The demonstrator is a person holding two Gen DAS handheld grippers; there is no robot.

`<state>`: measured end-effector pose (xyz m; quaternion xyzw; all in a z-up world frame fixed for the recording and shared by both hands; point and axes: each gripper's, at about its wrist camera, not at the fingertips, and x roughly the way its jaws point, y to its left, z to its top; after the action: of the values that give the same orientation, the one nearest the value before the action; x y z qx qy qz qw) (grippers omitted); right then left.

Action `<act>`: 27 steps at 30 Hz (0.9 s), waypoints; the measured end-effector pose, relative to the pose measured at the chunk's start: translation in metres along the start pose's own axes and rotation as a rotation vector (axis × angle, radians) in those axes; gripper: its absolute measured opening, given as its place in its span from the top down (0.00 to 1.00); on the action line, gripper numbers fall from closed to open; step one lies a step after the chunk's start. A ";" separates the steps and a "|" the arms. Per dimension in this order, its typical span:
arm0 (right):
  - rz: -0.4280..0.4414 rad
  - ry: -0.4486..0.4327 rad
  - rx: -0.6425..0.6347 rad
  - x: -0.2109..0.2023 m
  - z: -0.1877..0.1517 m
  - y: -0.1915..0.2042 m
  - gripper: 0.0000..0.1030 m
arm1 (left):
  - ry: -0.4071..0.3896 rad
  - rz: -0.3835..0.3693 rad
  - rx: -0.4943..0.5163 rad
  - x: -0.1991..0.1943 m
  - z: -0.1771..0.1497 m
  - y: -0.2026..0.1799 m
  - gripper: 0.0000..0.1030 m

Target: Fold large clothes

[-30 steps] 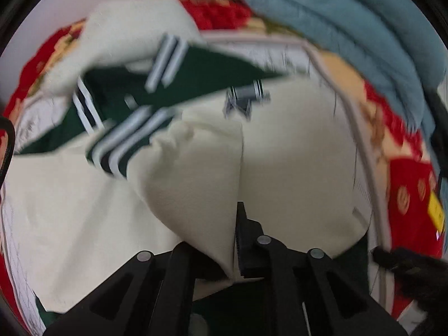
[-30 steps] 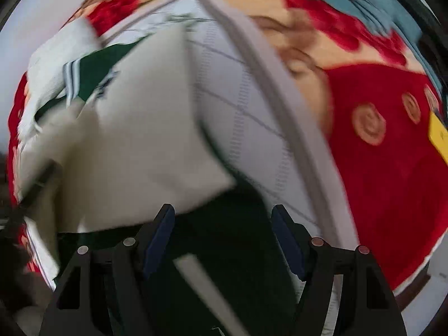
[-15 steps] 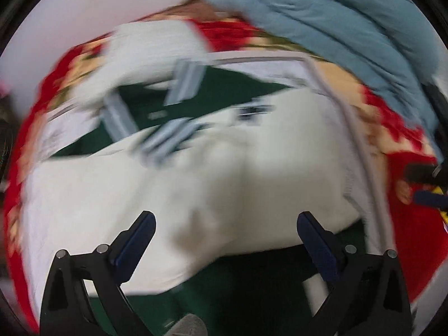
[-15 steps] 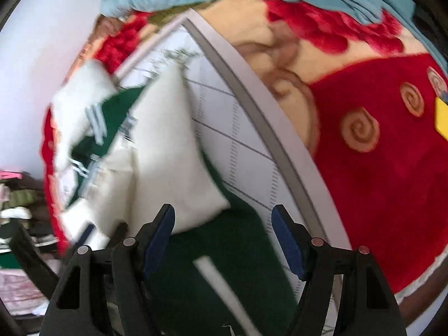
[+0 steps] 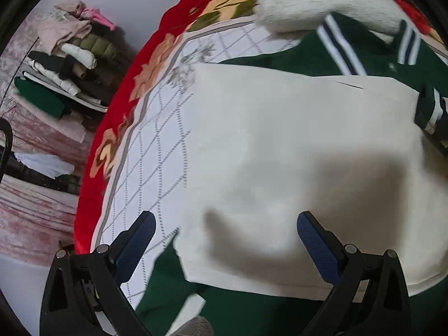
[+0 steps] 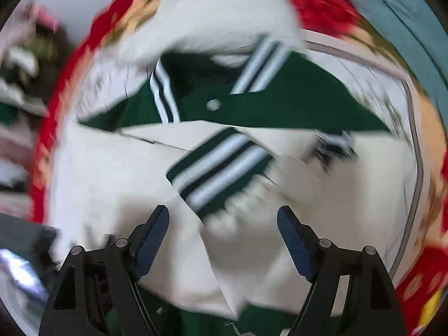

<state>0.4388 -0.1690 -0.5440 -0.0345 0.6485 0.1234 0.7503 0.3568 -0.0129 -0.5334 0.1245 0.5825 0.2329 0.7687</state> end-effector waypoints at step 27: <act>-0.037 0.035 0.535 0.004 -0.146 -0.189 0.74 | 0.007 -0.025 0.096 0.020 0.018 0.001 0.00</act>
<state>0.3423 -0.3823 -0.5912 0.1512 0.6704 -0.0666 0.7234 0.3780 -0.0006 -0.5442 0.1529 0.5973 0.1956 0.7626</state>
